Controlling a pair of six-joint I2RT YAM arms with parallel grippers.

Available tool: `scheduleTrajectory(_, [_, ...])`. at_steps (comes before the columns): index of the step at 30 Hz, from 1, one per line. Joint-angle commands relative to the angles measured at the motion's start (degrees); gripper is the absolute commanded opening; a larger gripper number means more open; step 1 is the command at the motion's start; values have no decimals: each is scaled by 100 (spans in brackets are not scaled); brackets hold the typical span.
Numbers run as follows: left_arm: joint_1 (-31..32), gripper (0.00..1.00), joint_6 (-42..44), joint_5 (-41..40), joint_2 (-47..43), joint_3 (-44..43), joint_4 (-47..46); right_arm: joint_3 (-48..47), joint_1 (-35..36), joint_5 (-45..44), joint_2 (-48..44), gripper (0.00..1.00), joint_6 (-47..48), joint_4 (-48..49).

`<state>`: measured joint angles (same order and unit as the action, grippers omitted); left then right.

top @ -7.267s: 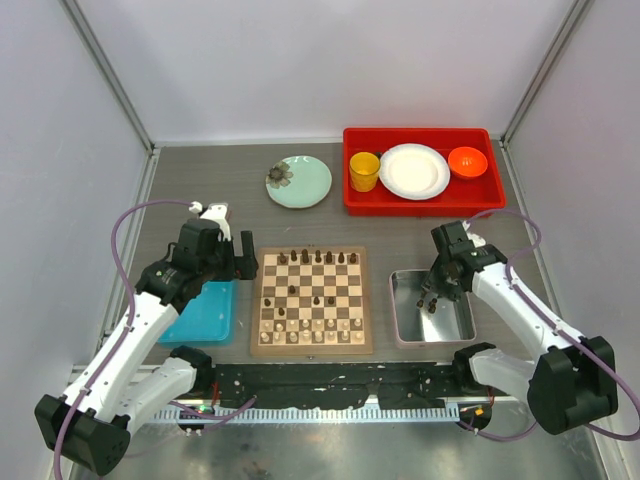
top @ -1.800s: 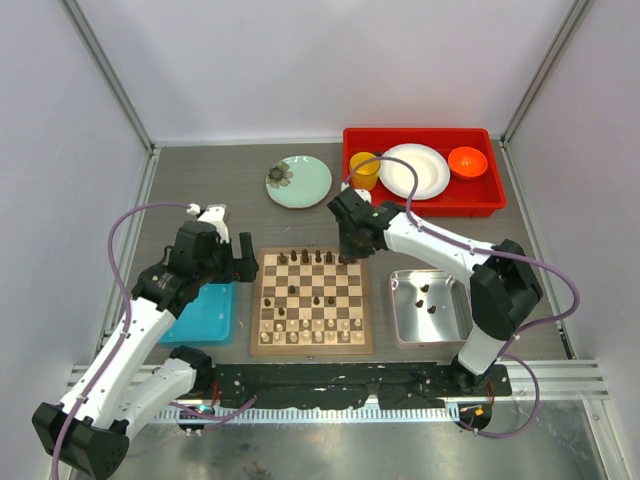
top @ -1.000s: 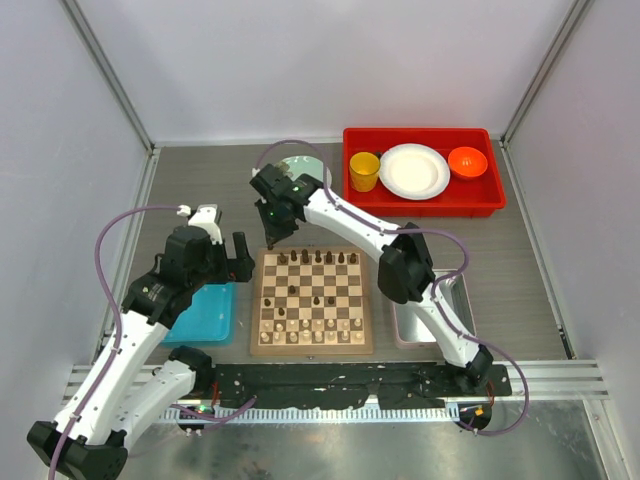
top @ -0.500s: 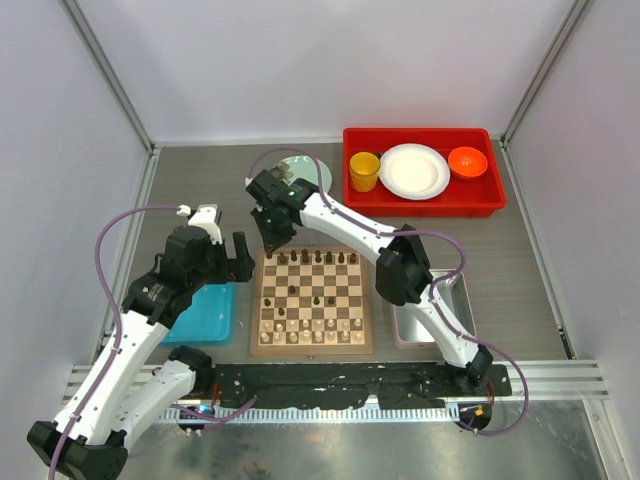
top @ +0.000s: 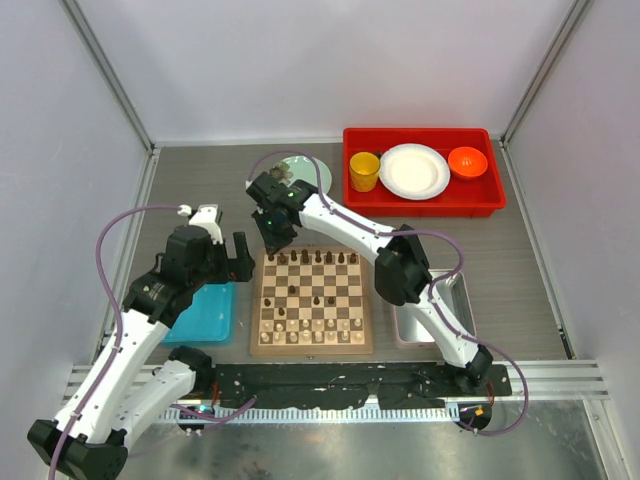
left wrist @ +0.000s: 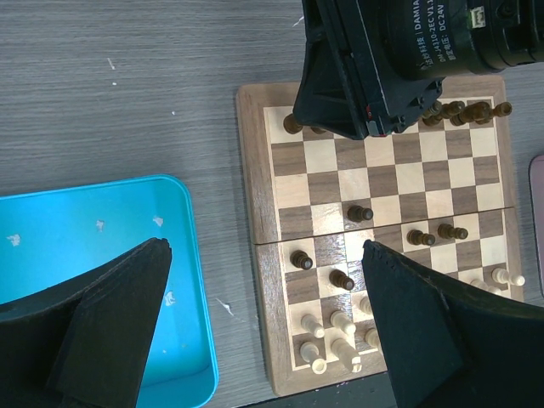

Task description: Set up the chess pieces on the board

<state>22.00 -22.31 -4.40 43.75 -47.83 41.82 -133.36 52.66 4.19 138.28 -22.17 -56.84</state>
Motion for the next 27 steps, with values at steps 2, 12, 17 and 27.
scheduleTrajectory(2, [-20,100,-28,1,-15,2,-262,-41,33,73,50,1,134,68])
scheduleTrajectory(12, [-20,100,-20,10,-7,2,-262,-41,33,100,103,1,117,103])
scheduleTrajectory(17, [-20,100,-28,10,-15,2,-262,-41,33,109,103,2,91,147])
scheduleTrajectory(27, [-11,100,-19,18,-15,2,-262,-15,42,109,94,2,55,208])
